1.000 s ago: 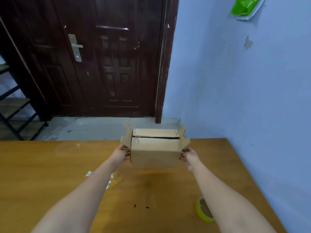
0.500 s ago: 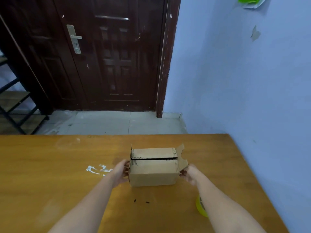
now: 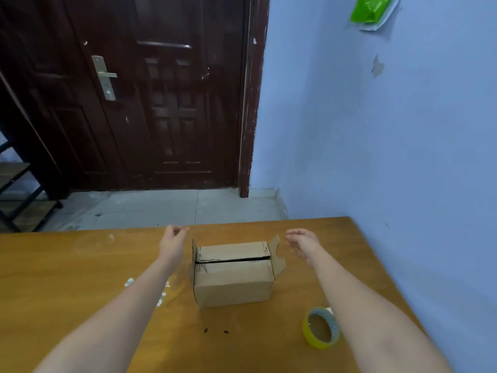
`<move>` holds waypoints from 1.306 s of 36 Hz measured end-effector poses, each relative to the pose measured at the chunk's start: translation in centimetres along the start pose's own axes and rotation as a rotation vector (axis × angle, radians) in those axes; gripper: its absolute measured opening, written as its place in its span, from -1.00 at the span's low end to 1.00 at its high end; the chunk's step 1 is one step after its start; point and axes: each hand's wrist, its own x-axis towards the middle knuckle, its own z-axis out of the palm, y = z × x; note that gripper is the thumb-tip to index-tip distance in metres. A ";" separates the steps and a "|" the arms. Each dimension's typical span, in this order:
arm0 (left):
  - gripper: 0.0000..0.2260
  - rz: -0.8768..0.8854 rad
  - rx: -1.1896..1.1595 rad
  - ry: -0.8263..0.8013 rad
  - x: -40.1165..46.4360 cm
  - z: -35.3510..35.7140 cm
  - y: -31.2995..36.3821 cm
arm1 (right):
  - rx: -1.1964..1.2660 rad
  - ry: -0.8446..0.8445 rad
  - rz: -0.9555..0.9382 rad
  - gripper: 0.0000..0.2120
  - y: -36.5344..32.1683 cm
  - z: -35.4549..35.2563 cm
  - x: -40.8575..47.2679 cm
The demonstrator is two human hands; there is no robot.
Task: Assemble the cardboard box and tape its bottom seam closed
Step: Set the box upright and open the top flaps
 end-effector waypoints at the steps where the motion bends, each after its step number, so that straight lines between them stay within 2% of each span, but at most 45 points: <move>1: -0.79 0.071 0.093 0.028 0.2 0.2 0.8 | -0.039 0.012 -0.042 -0.85 -0.9 0.0 0.1; 5: -0.81 0.363 0.485 0.030 -0.1 1.6 3.7 | -0.247 0.026 -0.237 -0.89 -4.2 1.0 0.6; 8: -0.84 0.593 0.744 -0.112 -1.2 3.4 4.9 | -0.432 -0.014 -0.355 -0.91 -5.7 2.8 0.5; 10: -0.76 0.686 0.923 -0.245 -2.1 4.8 5.0 | -0.595 -0.054 -0.417 -0.89 -6.3 4.2 0.1; 13: -0.62 0.699 1.149 -0.386 -3.0 6.4 3.6 | -0.882 -0.137 -0.496 -0.85 -6.2 6.3 -0.8; 17: -0.53 0.603 1.299 -0.469 -3.5 7.1 0.7 | -1.272 -0.291 -0.541 -0.77 -4.3 8.4 -1.6; 19: -0.47 0.593 1.360 -0.500 -3.5 6.9 -0.5 | -1.379 -0.349 -0.520 -0.72 -3.0 8.7 -1.6; 24: -0.44 0.682 1.403 -0.494 -3.4 6.0 -1.8 | -1.455 -0.418 -0.451 -0.71 -1.1 8.3 -1.6; 29: -0.43 0.675 1.412 -0.498 -3.7 6.1 -1.4 | -1.438 -0.434 -0.443 -0.68 -0.8 8.1 -1.8; 34: -0.44 0.693 1.401 -0.474 -4.1 6.1 -0.4 | -1.222 -0.472 -0.369 -0.65 -1.7 8.4 -2.1; 37: -0.50 0.714 1.386 -0.449 -5.0 5.9 -0.3 | -1.144 -0.420 -0.361 -0.68 -2.2 8.6 -1.8; 40: -0.63 0.783 1.386 -0.435 -5.8 5.8 -0.8 | -1.266 -0.352 -0.417 -0.70 -2.6 8.9 -0.9; 43: -0.73 0.794 1.380 -0.470 -6.6 5.3 -1.1 | -1.426 -0.377 -0.465 -0.57 -2.7 9.5 -0.2; 47: -0.54 0.803 1.386 -0.515 -7.1 4.5 -1.9 | -1.612 -0.439 -0.498 -0.35 -2.0 10.2 0.4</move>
